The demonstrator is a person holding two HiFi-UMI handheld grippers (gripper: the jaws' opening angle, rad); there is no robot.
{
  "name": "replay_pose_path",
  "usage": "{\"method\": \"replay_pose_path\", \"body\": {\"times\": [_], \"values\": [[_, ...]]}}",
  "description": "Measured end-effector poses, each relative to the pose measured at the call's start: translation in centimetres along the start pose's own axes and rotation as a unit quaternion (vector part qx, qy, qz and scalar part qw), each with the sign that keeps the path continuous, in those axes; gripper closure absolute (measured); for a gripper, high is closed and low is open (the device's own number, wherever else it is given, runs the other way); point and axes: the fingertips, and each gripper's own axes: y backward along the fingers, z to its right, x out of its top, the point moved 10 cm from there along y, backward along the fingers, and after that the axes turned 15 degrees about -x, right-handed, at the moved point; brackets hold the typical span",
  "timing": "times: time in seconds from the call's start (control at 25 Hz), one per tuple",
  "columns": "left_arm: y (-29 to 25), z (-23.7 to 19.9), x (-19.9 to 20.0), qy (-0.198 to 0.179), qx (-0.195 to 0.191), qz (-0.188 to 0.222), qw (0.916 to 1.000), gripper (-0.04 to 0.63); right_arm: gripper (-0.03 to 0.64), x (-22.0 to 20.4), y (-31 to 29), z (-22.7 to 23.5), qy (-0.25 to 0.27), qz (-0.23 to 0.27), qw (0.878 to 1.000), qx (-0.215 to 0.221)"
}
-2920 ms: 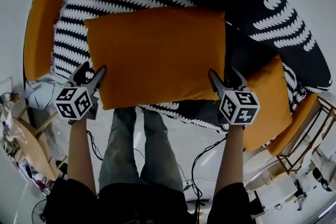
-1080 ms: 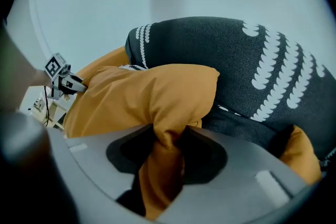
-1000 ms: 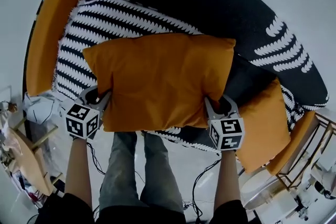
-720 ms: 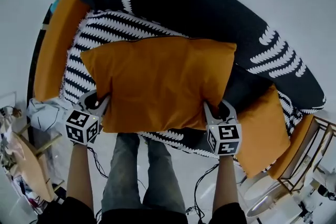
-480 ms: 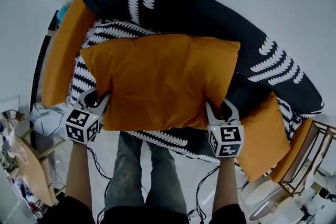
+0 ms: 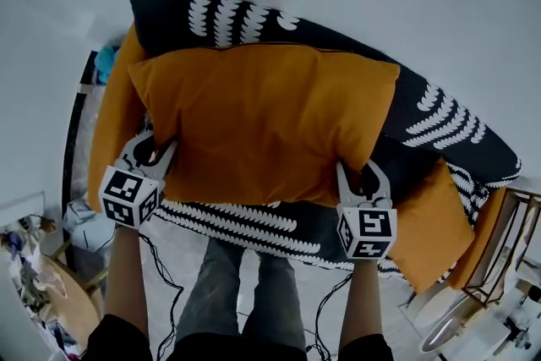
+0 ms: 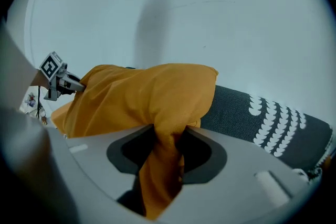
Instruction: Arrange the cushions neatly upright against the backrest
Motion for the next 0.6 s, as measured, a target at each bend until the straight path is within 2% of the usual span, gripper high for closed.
{"method": "replay_pose_path", "body": {"times": [0.24,0.6], "values": [[-1.5,-5.4,3.9,-0.040,-0.015,0.007,0.9991,0.493,0.446,2.1,-2.3,-2.0,-0.033,0.010,0.999,-0.031],[-5.8,-10.5,3.1,-0.062,-0.035,-0.054,0.9960,0.491,0.445,0.0,-5.6,-4.5,-0.039,-0.032,0.998,-0.043]]}}
